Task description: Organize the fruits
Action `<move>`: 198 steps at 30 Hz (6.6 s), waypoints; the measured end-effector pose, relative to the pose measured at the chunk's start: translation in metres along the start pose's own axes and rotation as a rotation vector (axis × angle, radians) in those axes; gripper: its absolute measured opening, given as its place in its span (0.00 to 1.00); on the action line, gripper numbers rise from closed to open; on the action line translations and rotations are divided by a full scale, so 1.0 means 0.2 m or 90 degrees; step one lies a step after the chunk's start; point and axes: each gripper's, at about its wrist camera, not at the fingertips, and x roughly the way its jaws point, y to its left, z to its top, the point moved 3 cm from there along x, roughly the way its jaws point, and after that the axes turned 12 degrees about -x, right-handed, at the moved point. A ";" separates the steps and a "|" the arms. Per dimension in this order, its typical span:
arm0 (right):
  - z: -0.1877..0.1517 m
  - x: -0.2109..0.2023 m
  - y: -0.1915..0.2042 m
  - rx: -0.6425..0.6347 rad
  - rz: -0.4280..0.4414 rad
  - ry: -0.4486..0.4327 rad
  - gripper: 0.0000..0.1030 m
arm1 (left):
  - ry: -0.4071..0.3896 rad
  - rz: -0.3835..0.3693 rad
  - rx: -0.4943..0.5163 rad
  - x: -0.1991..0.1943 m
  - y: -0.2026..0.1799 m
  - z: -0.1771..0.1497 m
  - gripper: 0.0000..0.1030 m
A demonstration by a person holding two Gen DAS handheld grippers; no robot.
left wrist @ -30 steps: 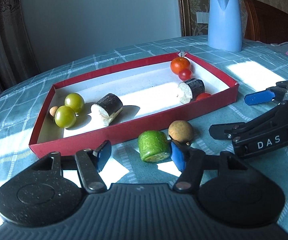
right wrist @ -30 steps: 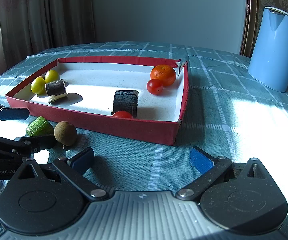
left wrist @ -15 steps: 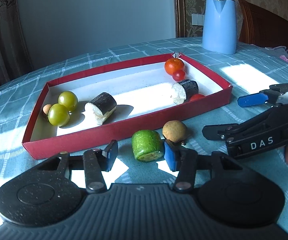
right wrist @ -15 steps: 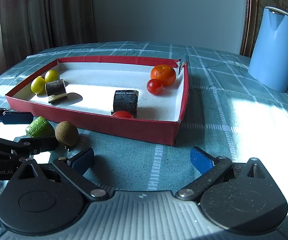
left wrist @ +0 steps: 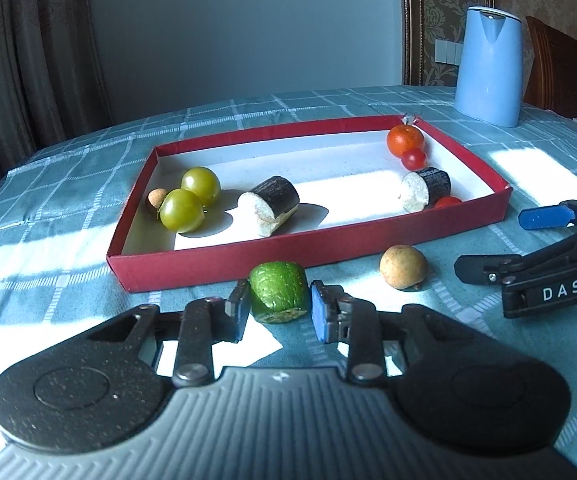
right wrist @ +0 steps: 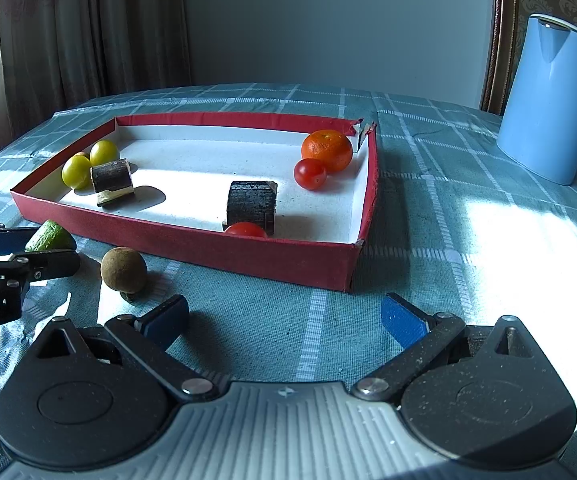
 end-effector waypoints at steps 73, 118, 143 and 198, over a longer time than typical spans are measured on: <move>0.13 0.03 0.29 -0.036 -0.007 -0.028 0.56 | 0.025 0.101 -0.091 0.08 0.13 0.02 1.00; 0.13 -0.10 0.23 -0.016 0.000 -0.109 0.27 | -0.103 0.009 -0.052 -0.13 0.04 0.05 0.28; 0.51 0.35 0.14 -0.028 -0.040 -0.068 0.26 | -0.058 0.080 -0.073 0.39 0.01 0.45 0.28; 0.27 0.07 0.05 0.120 -0.016 -0.105 0.79 | -0.148 0.074 -0.048 -0.04 0.03 0.14 1.00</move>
